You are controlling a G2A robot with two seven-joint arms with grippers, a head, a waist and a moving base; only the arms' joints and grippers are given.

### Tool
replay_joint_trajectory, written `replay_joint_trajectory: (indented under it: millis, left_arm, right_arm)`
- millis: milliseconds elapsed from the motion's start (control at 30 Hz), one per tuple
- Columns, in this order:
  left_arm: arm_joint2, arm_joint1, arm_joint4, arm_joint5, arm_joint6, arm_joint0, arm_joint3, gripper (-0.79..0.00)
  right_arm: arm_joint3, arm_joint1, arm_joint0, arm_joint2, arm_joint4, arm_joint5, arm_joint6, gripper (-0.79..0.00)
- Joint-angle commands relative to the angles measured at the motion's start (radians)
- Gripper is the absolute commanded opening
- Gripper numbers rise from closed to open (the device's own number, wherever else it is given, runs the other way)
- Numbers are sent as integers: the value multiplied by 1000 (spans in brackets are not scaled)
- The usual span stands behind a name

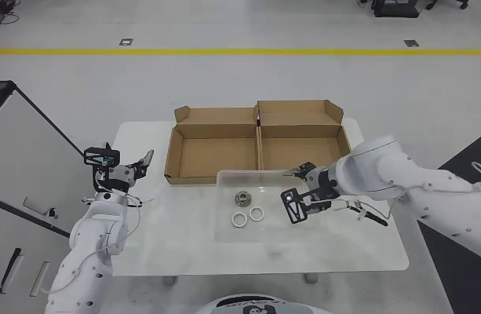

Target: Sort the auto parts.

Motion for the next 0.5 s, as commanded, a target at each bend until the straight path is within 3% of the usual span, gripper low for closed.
replay_joint_trajectory:
  millis: [0,167,467]
  left_arm:
    - [0,0,0,0,0,0,0,0]
    - [0,0,0,0,0,0,0,0]
    - [0,0,0,0,0,0,0,0]
  right_arm:
    - [8,-4,23,-43,18,14,14,0]
    - [39,-23,79,-126,66,54,54,0]
    - [107,-68,157,-213,289,175,175,0]
